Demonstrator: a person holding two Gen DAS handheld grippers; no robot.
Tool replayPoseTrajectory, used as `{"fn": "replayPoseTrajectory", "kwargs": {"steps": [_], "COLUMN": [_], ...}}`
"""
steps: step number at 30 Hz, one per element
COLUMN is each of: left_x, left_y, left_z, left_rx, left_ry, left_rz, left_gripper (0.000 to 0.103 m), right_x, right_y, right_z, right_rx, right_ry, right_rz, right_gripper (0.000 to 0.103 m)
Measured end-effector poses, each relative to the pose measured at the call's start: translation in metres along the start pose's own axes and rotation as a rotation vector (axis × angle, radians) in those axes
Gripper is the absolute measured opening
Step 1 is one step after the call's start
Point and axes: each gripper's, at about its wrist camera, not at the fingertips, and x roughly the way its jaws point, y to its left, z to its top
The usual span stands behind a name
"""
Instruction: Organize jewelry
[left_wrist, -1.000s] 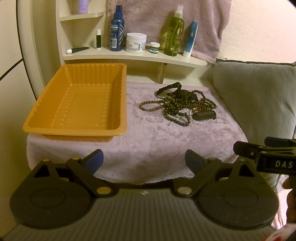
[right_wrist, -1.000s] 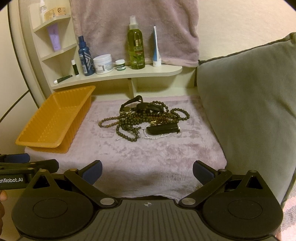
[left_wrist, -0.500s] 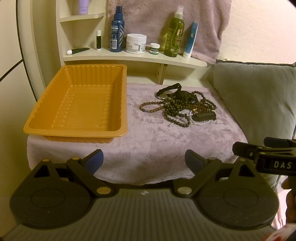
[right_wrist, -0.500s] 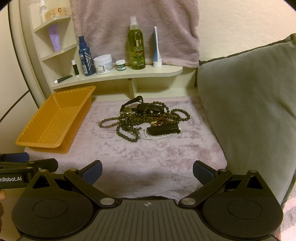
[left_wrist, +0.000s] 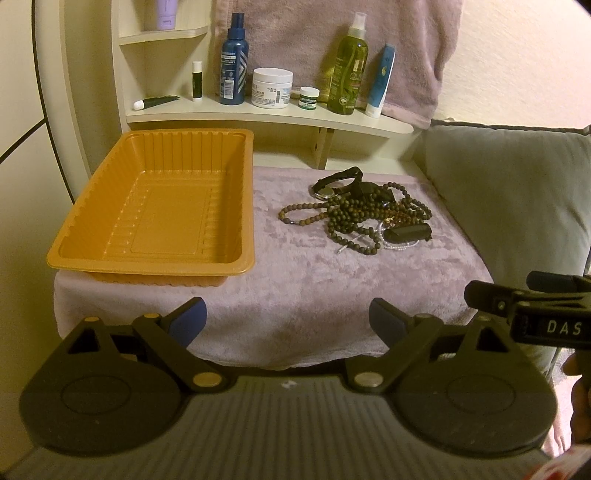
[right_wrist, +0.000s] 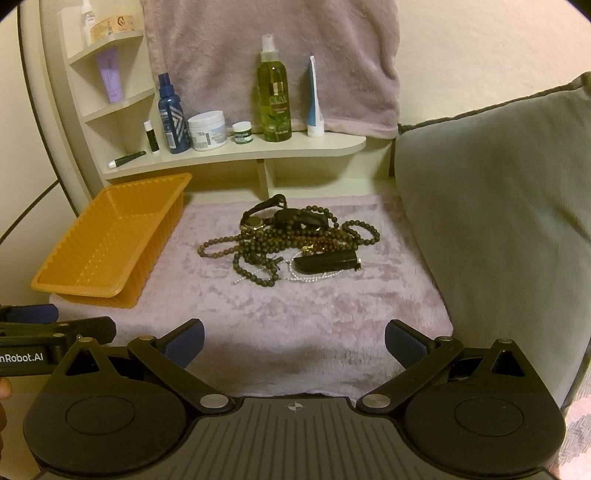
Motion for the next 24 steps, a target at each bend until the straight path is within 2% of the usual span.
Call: {"fn": "replayPoseTrajectory", "kwargs": {"steps": [24], "left_x": [-0.0019], "left_y": [0.004], "left_z": [0.0055], "left_rx": [-0.009], "left_ry": [-0.005], "left_rz": [-0.005], "left_gripper": [0.094], "right_x": [-0.0014], "right_y": [0.0007], "right_z": [0.0013], "right_rx": [0.004], "right_ry": [-0.013], "right_rz": [0.006], "right_gripper": [0.103]}}
